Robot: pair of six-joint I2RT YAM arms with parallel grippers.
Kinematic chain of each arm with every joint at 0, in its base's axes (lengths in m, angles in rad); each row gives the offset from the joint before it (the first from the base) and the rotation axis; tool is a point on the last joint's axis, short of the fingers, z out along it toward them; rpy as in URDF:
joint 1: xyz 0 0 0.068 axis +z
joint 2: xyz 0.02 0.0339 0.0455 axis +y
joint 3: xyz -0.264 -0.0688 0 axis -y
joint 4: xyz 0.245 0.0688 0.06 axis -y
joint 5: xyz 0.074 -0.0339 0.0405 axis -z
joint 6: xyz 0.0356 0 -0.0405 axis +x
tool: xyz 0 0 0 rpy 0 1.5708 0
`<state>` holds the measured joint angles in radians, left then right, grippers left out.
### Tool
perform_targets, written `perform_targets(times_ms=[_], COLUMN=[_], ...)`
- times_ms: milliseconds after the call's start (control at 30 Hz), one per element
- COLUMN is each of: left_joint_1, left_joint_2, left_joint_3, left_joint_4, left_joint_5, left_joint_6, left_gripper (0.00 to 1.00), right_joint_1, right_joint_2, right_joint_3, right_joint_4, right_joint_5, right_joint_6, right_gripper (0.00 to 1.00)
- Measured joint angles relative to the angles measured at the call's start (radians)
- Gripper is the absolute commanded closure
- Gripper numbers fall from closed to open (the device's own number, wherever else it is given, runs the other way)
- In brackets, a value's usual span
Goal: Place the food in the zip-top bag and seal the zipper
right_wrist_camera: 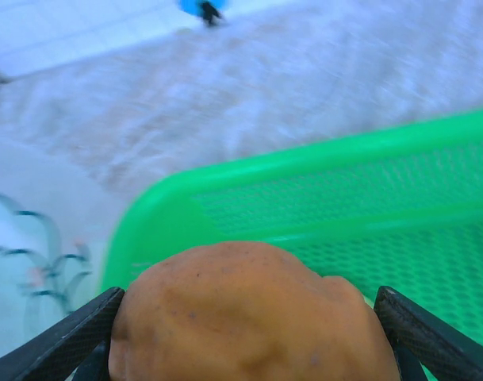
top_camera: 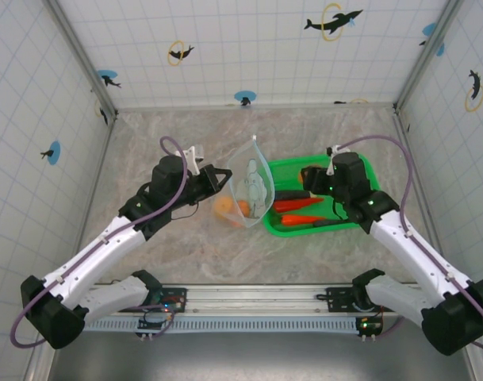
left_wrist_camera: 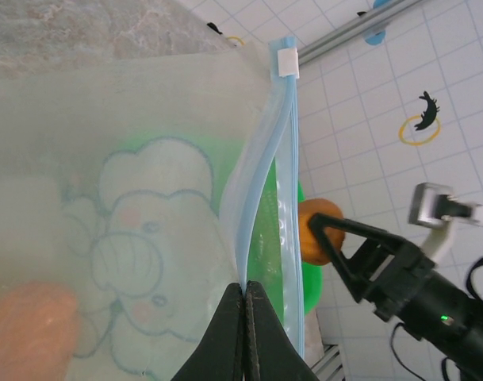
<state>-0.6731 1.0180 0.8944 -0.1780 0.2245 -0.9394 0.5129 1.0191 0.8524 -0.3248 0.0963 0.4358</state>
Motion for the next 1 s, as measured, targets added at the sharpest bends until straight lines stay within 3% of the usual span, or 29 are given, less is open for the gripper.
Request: perform_targets(times_ms=[300,533,833,1000], left_joint_1=[0.000,0.000,0.000,0.000], left_joint_2=[0.013,0.013,0.013,0.013], left_joint_3=[0.000,0.000,0.018,0.024], left_joint_4=[0.000,0.000,0.004,0.011], left_joint_5=[0.011,0.021,0.038,0.056], left_joint_6=[-0.003,-0.003,-0.006,-0.011], left_gripper=[1.00,1.00,1.00,1.00], right_joint_1=[0.351,0.548,0.589,0.593], right_joint_2=[0.085,0.187,0.314,0.353], right_joint_3=[0.262,0.303,0.303,0.303], right_joint_4=[0.013,0.012,0.029,0.102], right_joint_5=[0.116,0.291,0.438,0.484], right_joint_6=[-0.220,-0.428,-0.560,-0.591], right_gripper=[0.27,0.26,0.25,0.19])
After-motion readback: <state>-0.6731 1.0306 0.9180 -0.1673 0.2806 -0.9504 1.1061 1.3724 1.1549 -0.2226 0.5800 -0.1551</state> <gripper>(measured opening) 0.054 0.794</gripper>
